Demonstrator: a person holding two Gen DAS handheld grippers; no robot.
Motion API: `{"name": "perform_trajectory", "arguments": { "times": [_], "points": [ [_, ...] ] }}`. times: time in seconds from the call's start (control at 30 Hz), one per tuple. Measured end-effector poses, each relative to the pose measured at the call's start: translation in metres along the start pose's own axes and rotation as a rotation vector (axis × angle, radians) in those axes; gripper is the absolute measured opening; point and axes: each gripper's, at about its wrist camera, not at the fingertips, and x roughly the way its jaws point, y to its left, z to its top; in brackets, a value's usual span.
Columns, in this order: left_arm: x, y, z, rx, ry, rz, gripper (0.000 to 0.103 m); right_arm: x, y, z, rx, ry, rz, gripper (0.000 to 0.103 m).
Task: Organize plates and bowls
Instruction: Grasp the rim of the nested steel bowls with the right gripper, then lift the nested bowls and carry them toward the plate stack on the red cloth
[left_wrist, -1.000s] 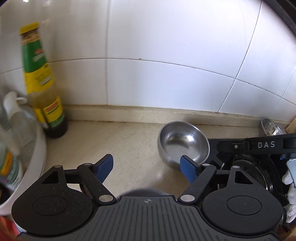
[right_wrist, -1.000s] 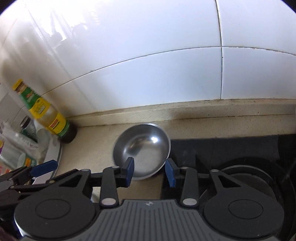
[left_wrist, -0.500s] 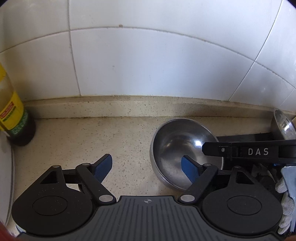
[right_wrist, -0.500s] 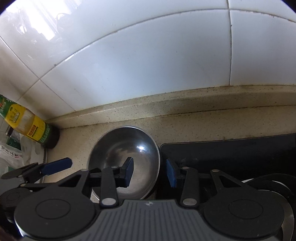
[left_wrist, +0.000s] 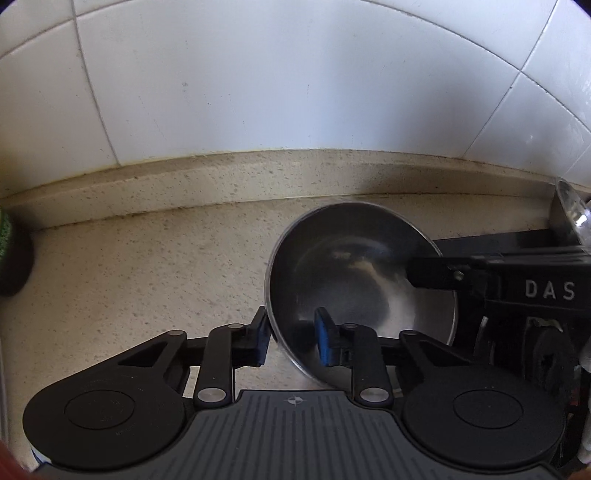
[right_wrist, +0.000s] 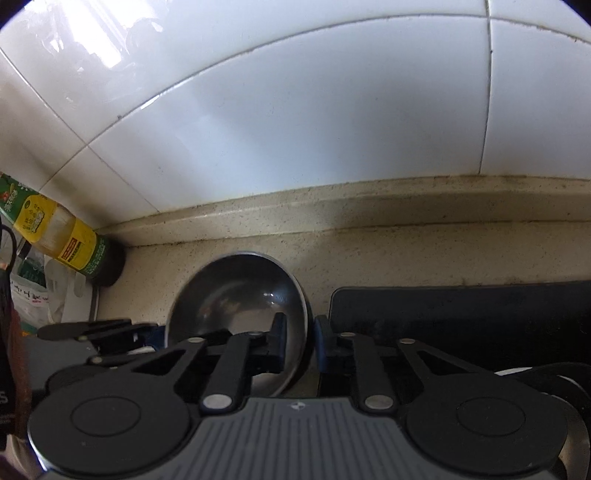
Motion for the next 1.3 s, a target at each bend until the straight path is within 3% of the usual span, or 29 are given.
{"name": "perform_trajectory", "arguments": {
  "times": [0.2,0.7,1.0,1.3],
  "points": [
    [-0.002,0.005,0.0,-0.019,-0.003,-0.011,0.031,0.011,0.0,-0.001,0.015,0.035,0.006,0.013],
    [-0.012,0.001,0.003,-0.03,-0.031,-0.022,0.032,-0.003,0.005,-0.003,-0.002,-0.001,0.022,0.014],
    [-0.056,0.003,0.003,-0.049,-0.113,-0.017,0.034,-0.04,0.031,-0.001,-0.046,-0.06,0.051,0.014],
    [-0.122,0.009,-0.021,-0.065,-0.206,-0.004,0.038,-0.089,0.073,-0.018,-0.124,-0.11,0.081,0.014]
  ]
}}
